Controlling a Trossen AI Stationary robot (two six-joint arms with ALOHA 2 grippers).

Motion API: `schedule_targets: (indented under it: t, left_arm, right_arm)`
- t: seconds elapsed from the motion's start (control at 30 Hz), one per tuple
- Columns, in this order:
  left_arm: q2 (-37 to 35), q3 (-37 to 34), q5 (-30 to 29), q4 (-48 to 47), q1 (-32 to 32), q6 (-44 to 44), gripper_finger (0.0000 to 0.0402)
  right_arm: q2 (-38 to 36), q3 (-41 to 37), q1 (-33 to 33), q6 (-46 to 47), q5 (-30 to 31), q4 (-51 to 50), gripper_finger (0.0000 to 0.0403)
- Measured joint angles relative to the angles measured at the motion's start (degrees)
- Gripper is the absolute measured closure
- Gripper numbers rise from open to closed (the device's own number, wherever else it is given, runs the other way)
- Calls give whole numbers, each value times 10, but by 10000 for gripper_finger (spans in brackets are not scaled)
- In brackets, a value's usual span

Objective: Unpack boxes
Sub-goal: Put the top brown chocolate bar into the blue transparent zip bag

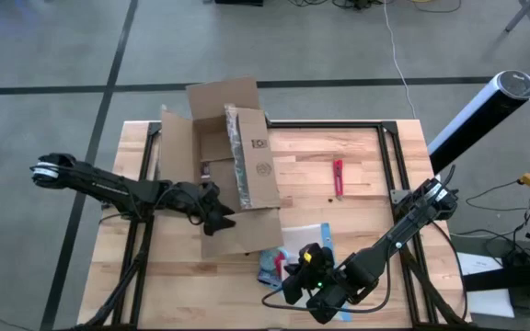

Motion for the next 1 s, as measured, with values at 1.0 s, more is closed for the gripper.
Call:
schedule_targets:
  t: [1.0]
  left_arm:
    - [107, 314, -55, -576, 428, 429, 86]
  right_arm:
    - [0, 0, 0, 0, 0, 0, 403]
